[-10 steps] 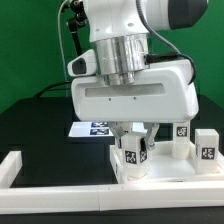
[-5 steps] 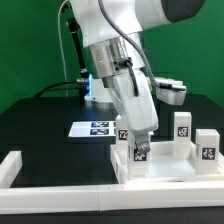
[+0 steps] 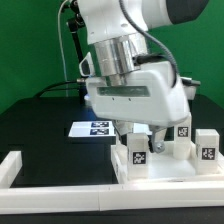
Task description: Assemble square table
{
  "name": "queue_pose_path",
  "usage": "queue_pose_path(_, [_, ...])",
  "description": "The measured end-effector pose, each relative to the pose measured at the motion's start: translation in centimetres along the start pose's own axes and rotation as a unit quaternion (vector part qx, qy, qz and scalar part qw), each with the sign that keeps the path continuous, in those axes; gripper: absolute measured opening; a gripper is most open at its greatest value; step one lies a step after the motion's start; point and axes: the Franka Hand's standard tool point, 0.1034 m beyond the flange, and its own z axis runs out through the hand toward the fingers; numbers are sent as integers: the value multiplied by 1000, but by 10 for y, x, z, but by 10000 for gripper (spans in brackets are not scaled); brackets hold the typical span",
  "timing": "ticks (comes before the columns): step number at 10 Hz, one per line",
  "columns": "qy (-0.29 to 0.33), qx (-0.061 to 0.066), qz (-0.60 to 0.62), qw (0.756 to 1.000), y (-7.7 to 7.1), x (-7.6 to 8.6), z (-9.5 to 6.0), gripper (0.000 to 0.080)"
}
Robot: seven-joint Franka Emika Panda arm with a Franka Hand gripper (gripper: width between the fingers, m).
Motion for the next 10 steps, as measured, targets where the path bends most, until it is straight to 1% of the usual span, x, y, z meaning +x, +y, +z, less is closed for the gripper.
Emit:
queue_pose_path(1, [0,0,-32,999,1,1,0,645])
queue_pose_path(3, [1,-1,-95,995,1,1,0,648])
queue_pose_path(4, [2,-3,-165,986,3,3,0,649])
queue_pose_path(5, [10,-13,-269,963,6,9,0,649])
queue_pose_path(6, [24,-27,-353,935,2,11,-1,649])
queue_pose_path(7, [29,-26,-370,928,-1,10,-1,649])
queue_pose_path(8, [29,-23,-342,939,0,11,-1,525])
queue_pose_path(9, [29,-24,-343,939,0,11,-1,525])
queue_pose_path(10, [29,-21,-315,948,0,10,-1,387])
